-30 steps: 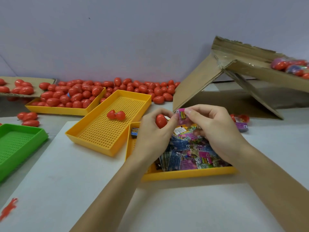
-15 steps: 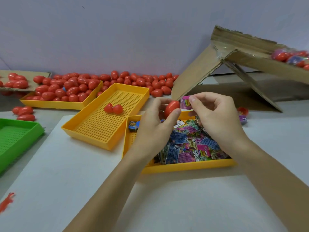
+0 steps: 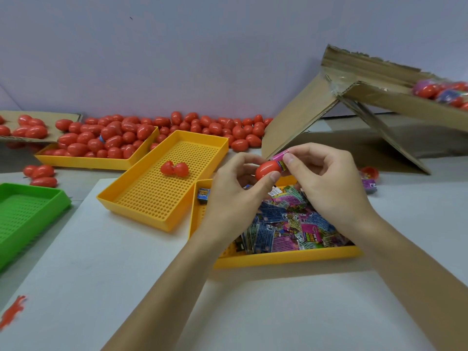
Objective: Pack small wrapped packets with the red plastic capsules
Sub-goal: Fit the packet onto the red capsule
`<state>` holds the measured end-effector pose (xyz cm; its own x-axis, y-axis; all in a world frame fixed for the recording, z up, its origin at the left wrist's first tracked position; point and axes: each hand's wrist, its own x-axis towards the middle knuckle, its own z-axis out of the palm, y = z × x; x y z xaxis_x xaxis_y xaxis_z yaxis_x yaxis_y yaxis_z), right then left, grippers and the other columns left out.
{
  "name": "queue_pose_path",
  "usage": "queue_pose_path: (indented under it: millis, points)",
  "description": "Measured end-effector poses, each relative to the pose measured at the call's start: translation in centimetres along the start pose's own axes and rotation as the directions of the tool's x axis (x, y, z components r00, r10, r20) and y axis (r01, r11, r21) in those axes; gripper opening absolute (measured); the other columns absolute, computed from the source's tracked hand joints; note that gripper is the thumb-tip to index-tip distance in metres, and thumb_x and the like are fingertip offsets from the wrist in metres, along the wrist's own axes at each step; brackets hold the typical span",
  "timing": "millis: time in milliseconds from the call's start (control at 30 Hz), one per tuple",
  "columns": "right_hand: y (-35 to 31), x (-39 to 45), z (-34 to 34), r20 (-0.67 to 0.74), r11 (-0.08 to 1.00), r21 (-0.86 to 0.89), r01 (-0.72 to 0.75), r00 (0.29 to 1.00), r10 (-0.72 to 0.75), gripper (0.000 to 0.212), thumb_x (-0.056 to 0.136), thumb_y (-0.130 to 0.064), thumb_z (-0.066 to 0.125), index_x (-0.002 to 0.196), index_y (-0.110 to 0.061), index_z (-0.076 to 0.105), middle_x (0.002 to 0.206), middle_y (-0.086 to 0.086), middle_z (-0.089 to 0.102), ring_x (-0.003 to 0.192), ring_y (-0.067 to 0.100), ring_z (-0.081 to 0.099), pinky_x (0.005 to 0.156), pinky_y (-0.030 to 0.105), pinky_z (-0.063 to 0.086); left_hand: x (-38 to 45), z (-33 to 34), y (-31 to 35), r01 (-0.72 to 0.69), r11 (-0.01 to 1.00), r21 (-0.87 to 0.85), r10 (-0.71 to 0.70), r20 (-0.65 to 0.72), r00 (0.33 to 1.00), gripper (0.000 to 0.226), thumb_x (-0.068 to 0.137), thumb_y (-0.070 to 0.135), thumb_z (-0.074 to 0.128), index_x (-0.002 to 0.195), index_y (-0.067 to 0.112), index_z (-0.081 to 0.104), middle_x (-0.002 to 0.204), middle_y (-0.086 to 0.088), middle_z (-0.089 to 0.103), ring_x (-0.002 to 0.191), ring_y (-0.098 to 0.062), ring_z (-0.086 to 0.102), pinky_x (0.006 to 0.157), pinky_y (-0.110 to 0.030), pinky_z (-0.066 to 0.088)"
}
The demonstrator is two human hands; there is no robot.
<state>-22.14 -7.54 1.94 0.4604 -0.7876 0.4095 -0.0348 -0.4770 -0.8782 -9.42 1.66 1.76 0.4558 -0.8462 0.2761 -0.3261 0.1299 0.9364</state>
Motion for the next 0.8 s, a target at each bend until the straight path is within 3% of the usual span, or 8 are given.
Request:
queue_pose_path:
  millis: [200,400,600,700,800]
  points:
    - [-0.06,-0.01,0.06,0.008,0.999,0.051,-0.019,1.000,0.019,0.009,0.094,-0.015,0.068,0.099,-0.021,0.071,0.092,-0.005,0.074,0.089,0.009,0.071,0.076,0.025,0.059,0.11,0.11,-0.31,0.019,0.997,-0.072,-0.016,0.033,0.999,0.022,0.089,0.017,0.071,0.109,0.010,0.063,0.097,-0.012,0.070,0.077,-0.016,0.070,0.064,-0.018,0.055]
    - [-0.19,0.04,-0.04,0.021,0.982,0.167,-0.086,0.996,0.084,0.016,0.090,-0.013,0.071,0.103,-0.020,0.064,0.100,0.003,0.069,0.085,0.010,0.073,0.069,0.020,0.057,0.15,0.03,-0.45,0.036,0.989,-0.145,-0.034,0.020,0.999,0.031,0.087,0.019,0.074,0.113,0.011,0.059,0.096,-0.007,0.072,0.076,-0.016,0.074,0.066,-0.019,0.057]
    - [0.28,0.37,-0.18,0.144,0.899,0.366,-0.238,0.970,0.198,0.035,0.088,-0.003,0.069,0.117,-0.019,0.059,0.105,0.009,0.072,0.096,0.021,0.073,0.079,0.030,0.057,0.18,-0.16,-0.63,0.046,0.986,-0.158,-0.049,-0.010,0.999,0.038,0.082,0.021,0.079,0.112,0.010,0.059,0.099,-0.006,0.073,0.078,-0.019,0.074,0.073,-0.032,0.061]
    - [0.47,0.44,-0.41,0.181,0.881,0.385,-0.275,0.958,0.221,0.034,0.088,-0.006,0.069,0.117,-0.022,0.060,0.105,0.009,0.074,0.101,0.024,0.072,0.082,0.035,0.057,0.14,-0.15,-0.64,0.028,0.989,-0.143,-0.029,-0.009,1.000,0.030,0.083,0.019,0.079,0.106,0.009,0.062,0.096,-0.007,0.073,0.076,-0.021,0.072,0.072,-0.036,0.062]
    - [0.40,0.55,-0.61,0.228,0.879,0.373,-0.297,0.948,0.223,0.031,0.086,-0.012,0.071,0.115,-0.021,0.066,0.106,0.010,0.073,0.102,0.025,0.071,0.078,0.031,0.055,0.10,-0.18,-0.61,0.019,0.993,-0.113,-0.021,-0.012,1.000,0.028,0.084,0.019,0.078,0.106,0.010,0.063,0.095,-0.008,0.071,0.078,-0.022,0.070,0.072,-0.032,0.061]
